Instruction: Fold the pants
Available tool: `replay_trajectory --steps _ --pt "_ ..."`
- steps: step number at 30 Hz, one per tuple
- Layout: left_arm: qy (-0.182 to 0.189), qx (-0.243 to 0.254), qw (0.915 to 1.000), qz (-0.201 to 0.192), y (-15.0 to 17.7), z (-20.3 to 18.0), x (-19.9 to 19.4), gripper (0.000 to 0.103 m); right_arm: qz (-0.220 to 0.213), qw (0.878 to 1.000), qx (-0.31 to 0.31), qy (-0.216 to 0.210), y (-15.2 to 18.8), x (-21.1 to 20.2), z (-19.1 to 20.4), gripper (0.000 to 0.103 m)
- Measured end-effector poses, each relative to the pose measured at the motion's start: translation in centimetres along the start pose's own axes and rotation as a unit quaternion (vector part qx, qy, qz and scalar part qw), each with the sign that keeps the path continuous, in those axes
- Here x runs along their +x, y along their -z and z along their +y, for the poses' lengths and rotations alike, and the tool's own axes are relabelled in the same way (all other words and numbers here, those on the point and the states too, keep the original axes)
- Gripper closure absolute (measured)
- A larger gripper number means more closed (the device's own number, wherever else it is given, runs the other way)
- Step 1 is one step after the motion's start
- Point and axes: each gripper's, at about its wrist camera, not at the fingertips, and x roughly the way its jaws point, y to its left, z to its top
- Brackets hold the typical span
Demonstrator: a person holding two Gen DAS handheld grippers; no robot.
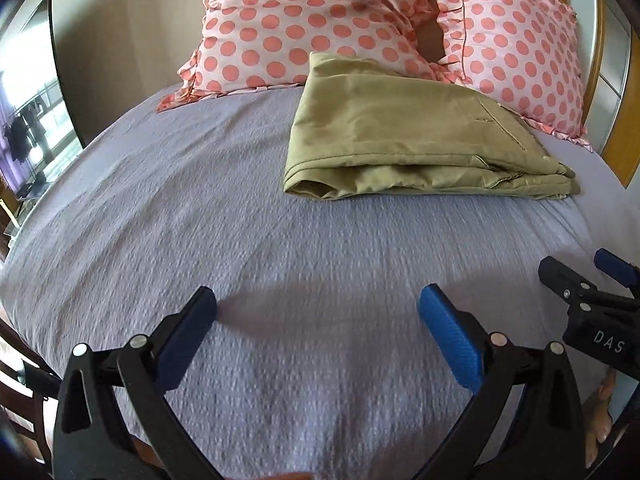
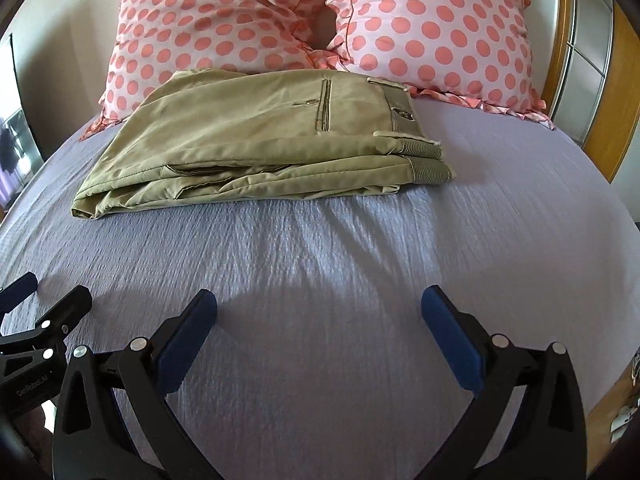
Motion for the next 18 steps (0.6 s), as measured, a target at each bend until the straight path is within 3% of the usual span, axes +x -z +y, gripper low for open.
replay_trajectory --steps 18 --pt "0.000 -0.002 1.0000 0.004 -0.10 -0.07 0.05 0.002 -0.002 1.000 0.003 0.002 0.00 0.01 -0.09 0.001"
